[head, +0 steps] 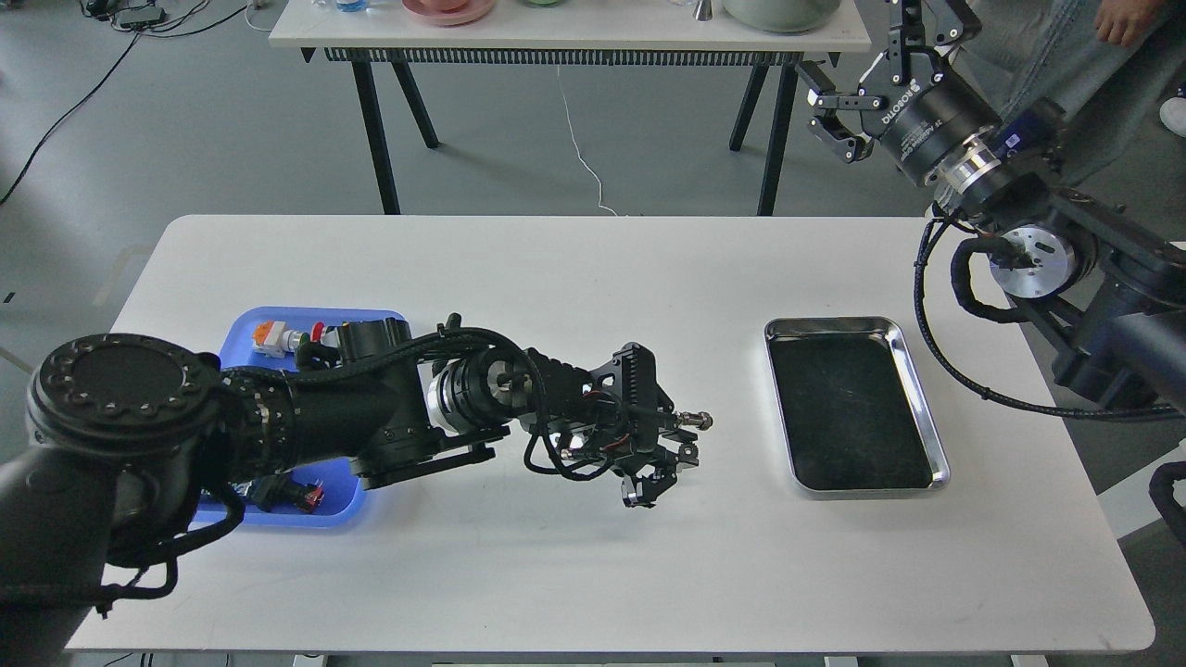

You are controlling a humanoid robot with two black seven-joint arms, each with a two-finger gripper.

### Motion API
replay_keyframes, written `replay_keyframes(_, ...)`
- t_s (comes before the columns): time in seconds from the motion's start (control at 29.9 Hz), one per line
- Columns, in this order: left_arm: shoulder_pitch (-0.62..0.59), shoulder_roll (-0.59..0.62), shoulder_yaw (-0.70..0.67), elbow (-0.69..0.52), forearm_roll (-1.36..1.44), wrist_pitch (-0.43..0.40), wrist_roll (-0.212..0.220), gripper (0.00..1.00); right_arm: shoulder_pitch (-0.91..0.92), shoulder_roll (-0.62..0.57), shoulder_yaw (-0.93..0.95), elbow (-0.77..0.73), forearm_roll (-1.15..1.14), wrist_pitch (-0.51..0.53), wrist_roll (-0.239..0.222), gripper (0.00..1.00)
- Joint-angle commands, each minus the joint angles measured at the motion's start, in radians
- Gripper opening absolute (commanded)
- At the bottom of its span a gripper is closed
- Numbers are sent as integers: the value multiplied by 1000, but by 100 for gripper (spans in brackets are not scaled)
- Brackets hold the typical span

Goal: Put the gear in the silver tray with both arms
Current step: 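Lower the gear onto the table and open the left gripper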

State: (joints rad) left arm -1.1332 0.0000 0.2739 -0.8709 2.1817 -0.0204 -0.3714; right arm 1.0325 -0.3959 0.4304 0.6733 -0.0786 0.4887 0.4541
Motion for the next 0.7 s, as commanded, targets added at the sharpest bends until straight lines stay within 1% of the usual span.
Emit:
replay_keyframes(0.0,24,0,2,6,0,5,0,6,0,-1,1,0,0,0,0,100)
replay_keyframes(0.37,58,0,5,52,0,4,-3,7,-6,-9,1,2,0,0,0,100)
replay_keyframes(0.53,58,0,5,61,0,0,-4,10,-8,-11,-1,2,0,0,0,100)
replay_keyframes(0.6,58,0,5,67,0,-3,-7,16,-9,-11,1,2,0,0,0,100)
replay_keyframes(0.67,59,0,5,67,0,-13,-9,25,-9,-12,-1,2,-1,0,0,100)
